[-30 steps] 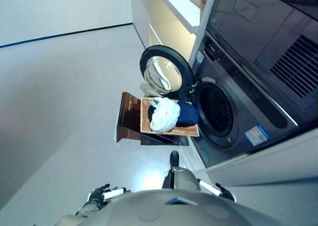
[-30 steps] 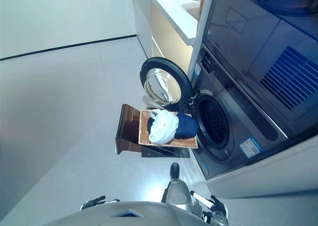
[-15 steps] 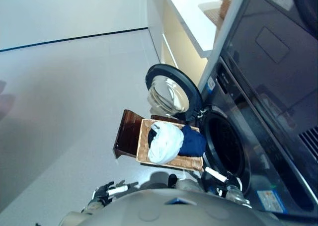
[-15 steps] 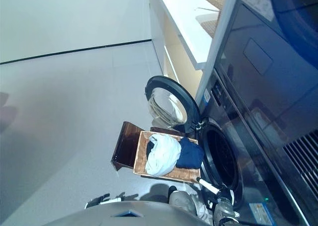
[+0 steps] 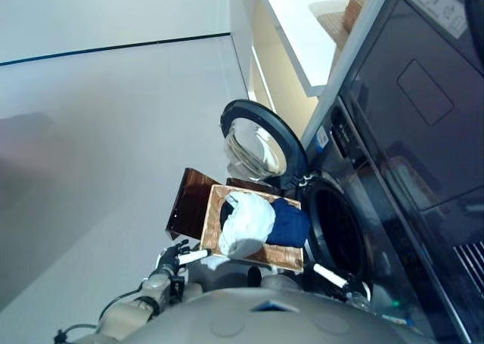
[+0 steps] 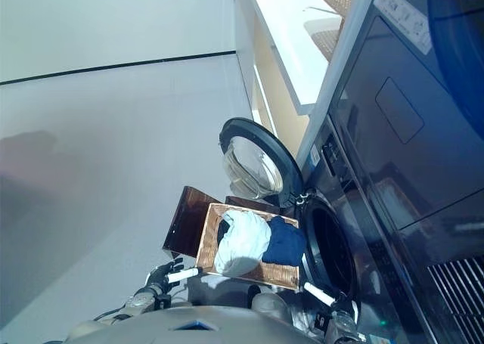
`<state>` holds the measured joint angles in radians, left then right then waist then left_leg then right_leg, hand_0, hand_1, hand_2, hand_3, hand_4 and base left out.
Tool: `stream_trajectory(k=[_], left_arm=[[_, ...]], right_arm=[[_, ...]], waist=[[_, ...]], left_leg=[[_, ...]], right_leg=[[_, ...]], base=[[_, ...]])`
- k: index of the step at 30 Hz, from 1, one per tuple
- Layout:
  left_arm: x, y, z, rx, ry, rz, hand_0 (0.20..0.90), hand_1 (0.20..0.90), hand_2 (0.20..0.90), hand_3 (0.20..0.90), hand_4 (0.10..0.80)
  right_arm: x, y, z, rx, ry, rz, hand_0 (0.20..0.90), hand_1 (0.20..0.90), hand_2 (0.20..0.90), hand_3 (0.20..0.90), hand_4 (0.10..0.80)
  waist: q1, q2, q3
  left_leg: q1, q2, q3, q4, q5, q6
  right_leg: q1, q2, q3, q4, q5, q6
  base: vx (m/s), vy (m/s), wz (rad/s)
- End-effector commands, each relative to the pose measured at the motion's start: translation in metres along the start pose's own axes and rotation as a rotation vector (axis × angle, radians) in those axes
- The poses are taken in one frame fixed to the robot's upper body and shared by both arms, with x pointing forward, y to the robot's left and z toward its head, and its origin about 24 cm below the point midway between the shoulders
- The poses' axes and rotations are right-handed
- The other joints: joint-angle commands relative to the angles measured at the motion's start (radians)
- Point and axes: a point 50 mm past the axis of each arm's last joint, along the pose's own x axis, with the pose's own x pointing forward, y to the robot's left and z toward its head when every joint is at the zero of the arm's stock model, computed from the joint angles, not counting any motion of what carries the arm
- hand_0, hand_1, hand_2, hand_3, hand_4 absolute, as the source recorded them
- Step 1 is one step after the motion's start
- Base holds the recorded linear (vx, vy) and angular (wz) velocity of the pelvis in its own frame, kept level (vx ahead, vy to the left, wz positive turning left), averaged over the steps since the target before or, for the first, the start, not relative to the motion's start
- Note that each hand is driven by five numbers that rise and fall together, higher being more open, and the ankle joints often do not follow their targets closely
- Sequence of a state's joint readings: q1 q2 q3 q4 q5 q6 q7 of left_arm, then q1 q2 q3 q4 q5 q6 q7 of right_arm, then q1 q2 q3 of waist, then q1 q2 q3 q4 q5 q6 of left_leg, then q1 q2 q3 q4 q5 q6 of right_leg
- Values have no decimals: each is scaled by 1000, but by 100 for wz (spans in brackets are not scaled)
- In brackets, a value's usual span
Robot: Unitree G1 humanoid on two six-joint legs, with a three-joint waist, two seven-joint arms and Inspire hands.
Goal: Pick up the clothes and place them into the washing machine
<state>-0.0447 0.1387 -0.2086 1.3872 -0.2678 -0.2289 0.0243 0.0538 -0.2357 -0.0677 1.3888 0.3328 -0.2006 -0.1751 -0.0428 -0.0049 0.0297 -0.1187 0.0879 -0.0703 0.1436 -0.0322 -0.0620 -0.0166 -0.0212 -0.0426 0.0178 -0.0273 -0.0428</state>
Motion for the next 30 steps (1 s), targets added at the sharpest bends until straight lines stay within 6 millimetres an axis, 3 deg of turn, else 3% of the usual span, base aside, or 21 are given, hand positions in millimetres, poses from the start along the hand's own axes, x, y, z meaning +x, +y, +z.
stream_trajectory(k=[1, 5, 6, 8, 9, 11, 15, 16, 19, 20, 22, 23, 24, 25, 26, 27, 28, 30], left_arm=[[-5, 8, -16, 7, 24, 29, 900, 900, 900, 900, 800], [-7, 11, -22, 0, 39, 43, 900, 900, 900, 900, 800], [-8, 12, -25, -1, 47, 46, 900, 900, 900, 900, 800], [-8, 13, -26, 8, 49, 48, 900, 900, 900, 900, 800], [-8, 17, -26, 8, 49, 58, 900, 900, 900, 900, 800], [-8, 23, -25, 10, 45, 75, 900, 900, 900, 900, 800], [-7, 32, -18, 28, 26, 99, 900, 900, 900, 900, 800], [-6, 38, -11, 36, 5, 111, 900, 900, 900, 900, 800], [-5, 45, -6, 51, -2, 127, 900, 900, 900, 900, 800], [-6, 50, -5, 58, -4, 139, 900, 900, 900, 900, 800], [-6, 54, -2, 48, -13, 153, 900, 900, 900, 900, 800], [-6, 60, 3, 32, -30, 178, 900, 900, 900, 900, 800], [-6, 60, 3, 32, -30, 178, 900, 900, 900, 900, 800], [-7, 65, 3, 16, -39, 205, 900, 900, 900, 900, 800], [-7, 67, 2, 8, -38, 213, 900, 900, 900, 900, 800], [-7, 67, 2, 8, -38, 213, 900, 900, 900, 900, 800], [-9, 70, -3, -22, -34, 228, 900, 900, 900, 900, 800], [-10, 70, -3, -41, -42, 233, 900, 900, 900, 900, 800]], right_arm=[[1, -11, 4, 48, -24, -61, 900, 900, 900, 900, 800], [1, -9, 6, 45, -32, -50, 900, 900, 900, 900, 800], [2, -8, 10, 42, -45, -41, 900, 900, 900, 900, 800], [3, -9, 12, 56, -48, -46, 900, 900, 900, 900, 800], [3, -8, 13, 54, -50, -40, 900, 900, 900, 900, 800], [3, -7, 17, 18, -56, -32, 900, 900, 900, 900, 800], [6, -9, 34, 18, -108, -35, 900, 900, 900, 900, 800], [7, -9, 49, 13, -155, -38, 900, 900, 900, 900, 800], [8, -8, 60, 12, -185, -40, 900, 900, 900, 900, 800], [8, -7, 67, -15, -204, -41, 900, 900, 900, 900, 800], [8, -4, 75, -35, -234, -35, 900, 900, 900, 900, 800], [6, 4, 93, -40, -308, -18, 900, 900, 900, 900, 800], [6, 4, 93, -40, -308, -18, 900, 900, 900, 900, 800], [-2, 17, 110, -16, -417, 39, 900, 900, 900, 900, 800], [-4, 19, 111, -5, -439, 56, 900, 900, 900, 900, 800], [-4, 19, 111, -5, -439, 56, 900, 900, 900, 900, 800], [-16, 26, 120, 34, -537, 110, 900, 900, 900, 900, 800], [-25, 26, 122, 65, -601, 147, 900, 900, 900, 900, 800]], waist=[[35, -25, -16], [55, -10, -22], [59, -2, -36], [56, -2, -43], [62, -3, -57], [71, -2, -71], [81, 8, -62], [77, 20, -30], [64, 34, -1], [53, 33, 5], [42, 26, 16], [21, 9, 35], [21, 9, 35], [18, -24, 33], [19, -34, 23], [19, -34, 23], [17, -44, 4], [11, -50, -7]], left_leg=[[-43, 22, 32, -99, 125, -7], [-30, 24, 50, -144, 147, -11], [-26, 1, 43, -132, 129, -3], [-30, -7, 63, -114, 120, -3], [-24, -27, 80, -102, 100, 11], [-15, -47, 93, -102, 80, 26], [-8, -72, 113, -76, 47, 56], [10, -82, 116, -68, 36, 76], [35, -80, 109, -75, 27, 77], [65, -79, 97, -93, 11, 62], [87, -73, 83, -95, -6, 51], [111, -60, 73, -86, -24, 36], [111, -60, 73, -86, -24, 36], [116, -45, 83, -80, -27, 23], [122, -33, 82, -89, -22, 17], [122, -33, 82, -89, -22, 17], [134, -9, 83, -112, -16, 4], [127, 7, 86, -110, -12, -7]], right_leg=[[51, 6, 78, 34, -30, 77], [95, -5, 102, 27, -54, 94], [116, -30, 107, 24, -63, 111], [126, -48, 106, 21, -62, 121], [138, -81, 113, 15, -58, 138], [132, -112, 118, 23, -50, 156], [75, -136, 119, 149, -35, 171], [1, -134, 116, 286, 16, 172], [-69, -148, 73, 303, 31, 162], [-115, -170, 34, 174, 55, 153], [-137, -188, 14, 100, 95, 157], [-164, -201, 18, 62, 133, 175], [-163, -201, 18, 62, 133, 175], [-137, -198, -10, 39, 135, 178], [-126, -193, -15, 26, 135, 179], [-126, -193, -15, 26, 135, 179], [-103, -181, -32, -5, 135, 179], [-85, -171, -50, -16, 127, 179]], base=[[178, 130, -37], [182, 146, -48], [180, 198, -32], [183, 195, -18], [192, 177, 0], [204, 199, -12], [89, 148, -25], [6, 82, -28], [32, 43, -26], [169, -130, 0], [177, -137, 2], [102, -81, 8], [161, -189, 9], [103, -156, 5], [103, -156, 4], [112, -138, 13], [107, -128, 10], [90, -127, 10]])
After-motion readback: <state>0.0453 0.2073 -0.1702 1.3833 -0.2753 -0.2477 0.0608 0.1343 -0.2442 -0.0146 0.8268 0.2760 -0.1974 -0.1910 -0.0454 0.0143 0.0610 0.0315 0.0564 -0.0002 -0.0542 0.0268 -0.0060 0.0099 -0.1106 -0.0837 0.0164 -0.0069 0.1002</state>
